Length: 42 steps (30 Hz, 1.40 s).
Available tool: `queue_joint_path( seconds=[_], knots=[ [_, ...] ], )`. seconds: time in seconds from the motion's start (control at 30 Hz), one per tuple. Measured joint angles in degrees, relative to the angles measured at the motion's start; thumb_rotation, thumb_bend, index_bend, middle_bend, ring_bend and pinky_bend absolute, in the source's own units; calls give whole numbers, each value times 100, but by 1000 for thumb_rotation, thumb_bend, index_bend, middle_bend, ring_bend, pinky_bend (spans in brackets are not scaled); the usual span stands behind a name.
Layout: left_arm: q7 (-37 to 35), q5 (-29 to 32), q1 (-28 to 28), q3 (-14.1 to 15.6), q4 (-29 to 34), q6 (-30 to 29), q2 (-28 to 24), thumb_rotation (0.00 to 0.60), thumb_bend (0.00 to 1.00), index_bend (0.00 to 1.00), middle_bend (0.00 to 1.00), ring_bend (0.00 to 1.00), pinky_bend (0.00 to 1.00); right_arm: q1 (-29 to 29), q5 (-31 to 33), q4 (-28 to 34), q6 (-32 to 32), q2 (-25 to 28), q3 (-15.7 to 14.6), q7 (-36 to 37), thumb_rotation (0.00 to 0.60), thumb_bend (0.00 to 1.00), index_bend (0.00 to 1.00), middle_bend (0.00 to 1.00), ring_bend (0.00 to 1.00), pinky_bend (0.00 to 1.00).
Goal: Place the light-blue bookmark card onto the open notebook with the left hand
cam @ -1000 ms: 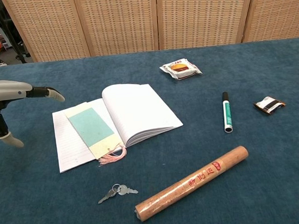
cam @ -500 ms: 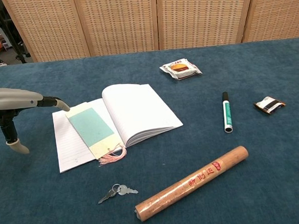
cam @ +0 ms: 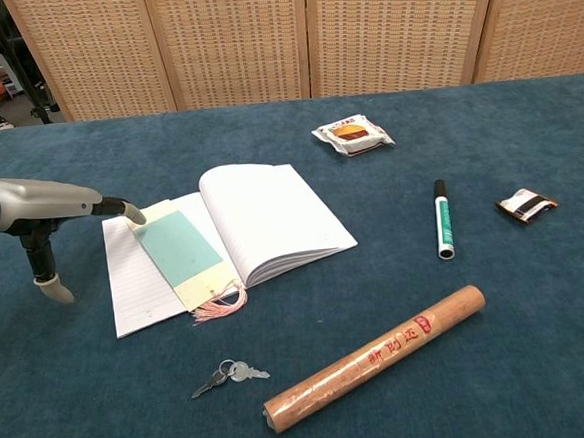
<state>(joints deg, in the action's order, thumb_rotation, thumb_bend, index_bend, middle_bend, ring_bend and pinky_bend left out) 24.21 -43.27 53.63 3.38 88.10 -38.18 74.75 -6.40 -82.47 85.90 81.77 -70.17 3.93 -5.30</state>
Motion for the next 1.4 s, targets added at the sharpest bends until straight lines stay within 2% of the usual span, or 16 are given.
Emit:
queue_joint_path(
  seconds=[0.67,1.4],
  knots=[
    [523,773,384,194,54,-152,217,600,137,74,0,0,0,2,-63,-39,10,4,-2,93,600,156,69,0,0,4],
    [744,996,573,283,-28,-307,434,600,143,74,0,0,0,6,-111,-45,20,-3,-11,101,600,156,69,0,0,3]
  ],
)
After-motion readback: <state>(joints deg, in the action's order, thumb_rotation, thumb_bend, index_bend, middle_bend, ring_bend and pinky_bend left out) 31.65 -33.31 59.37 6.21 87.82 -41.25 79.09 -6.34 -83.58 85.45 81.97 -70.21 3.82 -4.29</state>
